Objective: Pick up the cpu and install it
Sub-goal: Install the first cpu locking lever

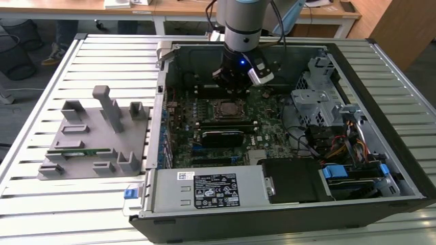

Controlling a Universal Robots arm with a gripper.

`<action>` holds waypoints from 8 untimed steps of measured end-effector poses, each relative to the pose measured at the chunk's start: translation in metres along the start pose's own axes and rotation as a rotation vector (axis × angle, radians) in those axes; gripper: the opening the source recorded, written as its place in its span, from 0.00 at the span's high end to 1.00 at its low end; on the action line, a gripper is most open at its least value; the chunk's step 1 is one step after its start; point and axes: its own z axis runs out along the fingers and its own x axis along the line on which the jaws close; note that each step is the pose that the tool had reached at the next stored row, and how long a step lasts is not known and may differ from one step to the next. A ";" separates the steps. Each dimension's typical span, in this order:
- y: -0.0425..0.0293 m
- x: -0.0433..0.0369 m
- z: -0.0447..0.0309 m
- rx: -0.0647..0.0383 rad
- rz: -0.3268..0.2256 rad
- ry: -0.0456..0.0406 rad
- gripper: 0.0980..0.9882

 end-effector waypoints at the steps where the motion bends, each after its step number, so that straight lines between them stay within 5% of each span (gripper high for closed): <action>1: 0.0000 -0.0001 0.0004 0.001 0.000 0.0003 0.98; 8: 0.0004 -0.0006 0.0019 0.004 0.000 -0.0001 0.98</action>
